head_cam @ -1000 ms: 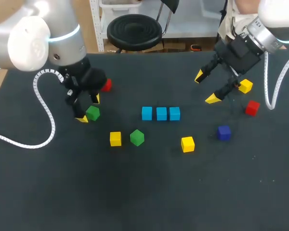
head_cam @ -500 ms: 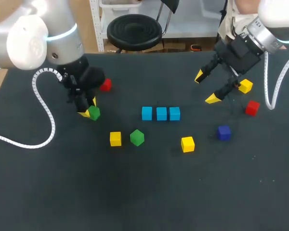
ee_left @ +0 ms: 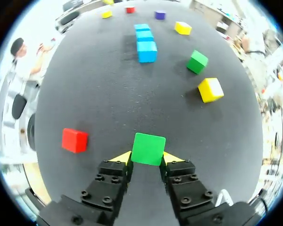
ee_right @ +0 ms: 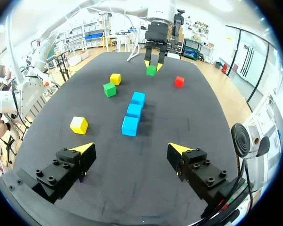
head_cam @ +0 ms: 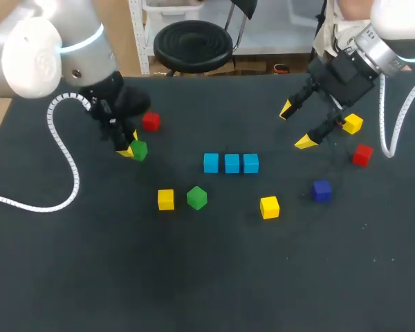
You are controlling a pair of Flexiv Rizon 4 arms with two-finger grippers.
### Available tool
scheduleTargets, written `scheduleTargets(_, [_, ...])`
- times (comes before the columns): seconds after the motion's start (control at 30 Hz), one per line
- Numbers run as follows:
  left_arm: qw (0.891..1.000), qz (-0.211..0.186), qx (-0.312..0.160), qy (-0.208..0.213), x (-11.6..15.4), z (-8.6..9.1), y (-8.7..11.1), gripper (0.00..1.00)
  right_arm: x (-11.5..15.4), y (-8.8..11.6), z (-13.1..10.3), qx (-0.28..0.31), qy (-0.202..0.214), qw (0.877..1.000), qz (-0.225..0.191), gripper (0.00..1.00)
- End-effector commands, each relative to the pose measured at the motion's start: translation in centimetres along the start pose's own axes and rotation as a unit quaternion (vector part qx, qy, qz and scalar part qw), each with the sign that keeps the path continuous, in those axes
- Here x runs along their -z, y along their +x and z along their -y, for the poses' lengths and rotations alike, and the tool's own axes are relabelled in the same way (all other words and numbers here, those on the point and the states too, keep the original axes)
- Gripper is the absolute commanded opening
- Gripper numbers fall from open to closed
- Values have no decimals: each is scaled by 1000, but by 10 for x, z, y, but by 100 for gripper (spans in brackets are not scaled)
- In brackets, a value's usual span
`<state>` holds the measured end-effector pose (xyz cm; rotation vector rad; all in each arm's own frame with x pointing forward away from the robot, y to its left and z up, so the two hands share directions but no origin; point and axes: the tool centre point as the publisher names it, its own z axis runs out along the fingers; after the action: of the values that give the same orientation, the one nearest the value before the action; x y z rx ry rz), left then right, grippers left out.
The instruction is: Place the blue cubes, place green cubes on the blue cubes, place the yellow cubes on the green cubes, then place the red cubes on the yellow cubes, and place purple cube on the red cubes.
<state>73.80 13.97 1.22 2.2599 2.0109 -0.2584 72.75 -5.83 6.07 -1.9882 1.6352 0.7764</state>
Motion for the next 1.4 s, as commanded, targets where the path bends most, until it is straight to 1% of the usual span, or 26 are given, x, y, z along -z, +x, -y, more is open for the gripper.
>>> scheduleTargets(0.03, [997, -18, 75, -19, 11, 11, -8, 0, 0, 0, 0, 0, 0, 1000, 1, 100])
scheduleTargets(0.07, [995, -31, 96, -23, 12, 11, -10, 0, 0, 0, 0, 0, 0, 1000, 1, 100])
scheduleTargets(0.13, [991, -44, 119, -29, 15, 11, -15, 0, 0, 0, 0, 0, 0, 1000, 1, 100])
scheduleTargets(0.2, [989, -36, 141, -31, 21, 12, -21, 0, 0, 0, 0, 0, 0, 1000, 1, 100])
scheduleTargets(0.23, [988, -35, 144, -31, 23, 12, -25, 0, 0, 0, 0, 0, 0, 1000, 1, 100])
scheduleTargets(0.27, [988, -23, 151, -32, 27, 13, -29, 0, 0, 0, 0, 0, 0, 1000, 1, 100])
scheduleTargets(0.37, [988, -19, 147, -38, 35, 17, -40, 0, 0, 0, 0, 0, 0, 1000, 1, 100])
scheduleTargets(0.43, [993, -15, 113, -26, 38, 20, -48, 0, 0, 0, 0, 0, 0, 1000, 1, 100])
scheduleTargets(1.4, [993, -15, 113, -26, 38, 20, -48, 0, 0, 0, 0, 0, 0, 1000, 1, 100])
